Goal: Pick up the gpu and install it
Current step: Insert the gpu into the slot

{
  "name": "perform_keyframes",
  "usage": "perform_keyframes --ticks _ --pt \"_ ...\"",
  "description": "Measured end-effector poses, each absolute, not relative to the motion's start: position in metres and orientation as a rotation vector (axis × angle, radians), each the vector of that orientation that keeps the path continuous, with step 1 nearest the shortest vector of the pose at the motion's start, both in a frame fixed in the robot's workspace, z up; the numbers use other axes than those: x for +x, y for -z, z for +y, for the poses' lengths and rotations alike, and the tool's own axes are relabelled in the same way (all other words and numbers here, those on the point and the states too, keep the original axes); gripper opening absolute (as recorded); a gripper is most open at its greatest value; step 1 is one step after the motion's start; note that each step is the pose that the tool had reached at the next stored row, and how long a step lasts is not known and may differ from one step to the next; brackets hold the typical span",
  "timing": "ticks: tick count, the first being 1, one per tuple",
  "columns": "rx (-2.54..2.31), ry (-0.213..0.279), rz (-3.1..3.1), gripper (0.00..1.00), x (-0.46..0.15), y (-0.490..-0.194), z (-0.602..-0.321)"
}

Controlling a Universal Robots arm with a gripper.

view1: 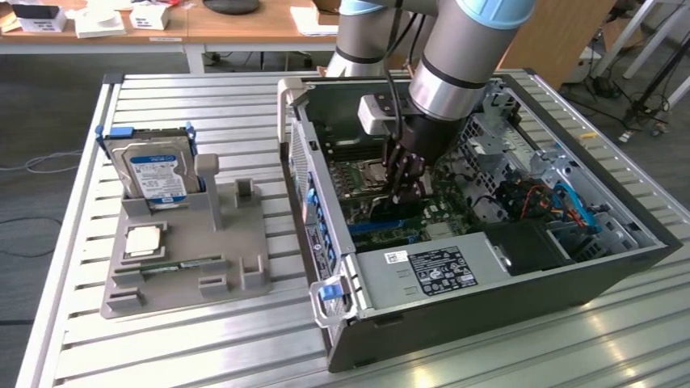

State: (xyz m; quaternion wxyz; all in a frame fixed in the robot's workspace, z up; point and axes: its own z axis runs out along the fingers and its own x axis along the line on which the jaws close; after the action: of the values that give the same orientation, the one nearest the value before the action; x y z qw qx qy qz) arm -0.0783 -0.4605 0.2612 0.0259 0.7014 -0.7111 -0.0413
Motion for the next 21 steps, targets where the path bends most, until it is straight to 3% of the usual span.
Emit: perform_keyframes --ticks 21 --pt "2.165 0.134 -2.195 0.27 -0.0773 -0.2613 -0.4605"
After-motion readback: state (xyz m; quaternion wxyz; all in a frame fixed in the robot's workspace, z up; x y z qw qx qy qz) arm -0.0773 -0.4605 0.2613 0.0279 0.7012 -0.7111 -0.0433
